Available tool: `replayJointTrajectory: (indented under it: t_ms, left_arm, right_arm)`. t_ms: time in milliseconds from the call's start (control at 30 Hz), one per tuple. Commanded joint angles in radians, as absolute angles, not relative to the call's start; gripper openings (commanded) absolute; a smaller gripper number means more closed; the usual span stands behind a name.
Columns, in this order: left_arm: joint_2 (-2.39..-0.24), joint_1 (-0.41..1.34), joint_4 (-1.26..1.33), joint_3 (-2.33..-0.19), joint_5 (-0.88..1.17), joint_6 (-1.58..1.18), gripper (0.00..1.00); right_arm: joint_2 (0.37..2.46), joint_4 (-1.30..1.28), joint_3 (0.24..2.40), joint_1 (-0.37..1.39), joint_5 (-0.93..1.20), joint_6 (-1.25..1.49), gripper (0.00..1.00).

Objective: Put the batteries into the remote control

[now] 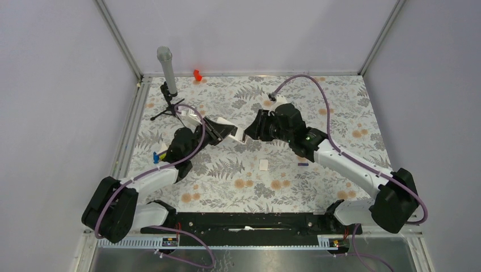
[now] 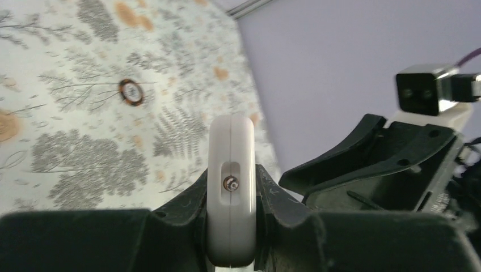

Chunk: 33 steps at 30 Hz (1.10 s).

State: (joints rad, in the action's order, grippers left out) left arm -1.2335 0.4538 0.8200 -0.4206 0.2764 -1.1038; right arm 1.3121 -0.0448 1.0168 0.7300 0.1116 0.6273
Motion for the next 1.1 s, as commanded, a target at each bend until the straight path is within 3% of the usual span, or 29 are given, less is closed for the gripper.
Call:
replayJointTrajectory:
  t_ms: [0, 300, 633, 867, 1067]
  left_arm:
    - [-1.168, 0.568, 0.365, -0.576, 0.062, -0.789, 0.0]
    - [-1.399, 0.793, -0.11, -0.865, -0.291, -0.607, 0.0]
    - [-1.618, 0.965, -0.307, -1.064, -0.634, -0.573, 0.0]
    - [-1.615, 1.008, -0.32, -1.095, -0.745, -0.586, 0.0]
    - [-1.624, 1.082, -0.216, -1.095, -0.768, -0.392, 0.0]
  right_arm:
    - [1.366, -0.076, 0.973, 0.736, -0.051, 0.678, 0.47]
    - [1.434, -0.011, 0.84, 0.735, -0.045, 0.776, 0.55]
    - [1.392, 0.034, 0.721, 0.732, -0.073, 0.815, 0.52]
    - [1.416, 0.1, 0.674, 0.714, 0.019, 0.883, 0.52]
    - [1.442, 0.147, 0.609, 0.688, 0.032, 1.02, 0.51]
